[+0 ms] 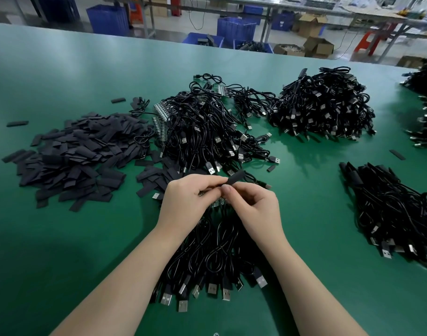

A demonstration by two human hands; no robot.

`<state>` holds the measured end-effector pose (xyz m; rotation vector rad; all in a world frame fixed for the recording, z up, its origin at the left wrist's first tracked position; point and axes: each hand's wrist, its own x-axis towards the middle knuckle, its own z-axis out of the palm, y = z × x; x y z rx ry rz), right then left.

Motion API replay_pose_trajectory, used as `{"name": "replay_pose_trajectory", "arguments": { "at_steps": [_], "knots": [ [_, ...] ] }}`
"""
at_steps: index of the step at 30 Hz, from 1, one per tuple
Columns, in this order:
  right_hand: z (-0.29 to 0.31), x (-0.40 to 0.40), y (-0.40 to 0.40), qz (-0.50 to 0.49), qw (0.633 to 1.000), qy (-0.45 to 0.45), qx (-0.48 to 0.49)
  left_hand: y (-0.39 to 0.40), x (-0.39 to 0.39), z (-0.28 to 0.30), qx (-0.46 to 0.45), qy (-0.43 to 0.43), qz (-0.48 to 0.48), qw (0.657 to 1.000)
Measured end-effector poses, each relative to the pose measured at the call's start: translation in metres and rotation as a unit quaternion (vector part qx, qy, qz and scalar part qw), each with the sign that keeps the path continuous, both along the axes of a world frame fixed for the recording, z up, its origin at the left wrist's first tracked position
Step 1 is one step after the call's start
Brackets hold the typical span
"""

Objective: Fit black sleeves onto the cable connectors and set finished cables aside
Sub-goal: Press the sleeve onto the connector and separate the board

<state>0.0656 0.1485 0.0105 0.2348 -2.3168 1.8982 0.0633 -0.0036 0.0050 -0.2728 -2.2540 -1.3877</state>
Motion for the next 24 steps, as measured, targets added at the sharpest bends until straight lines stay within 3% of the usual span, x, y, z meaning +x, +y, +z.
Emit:
{"name": "replay_pose_trajectory", "arguments": {
  "at_steps": [11,16,18,24],
  "knots": [
    [0.002,-0.008,0.01,-0.066,0.983,-0.062,-0.161,-0.001,-0.002,0.001,-0.119,-0.042,0.004,0.992],
    [0.0,-0.005,0.005,-0.001,0.998,-0.031,-0.048,-0.001,-0.001,-0.001,-0.092,-0.039,-0.001,0.995],
    [0.003,-0.003,0.002,0.0,0.998,-0.017,-0.059,-0.001,0.0,0.001,-0.085,-0.012,-0.01,0.996],
    [0.05,-0.008,0.034,-0.042,0.94,-0.054,-0.333,-0.001,0.003,0.007,-0.009,0.008,0.007,1.0]
  ]
}}
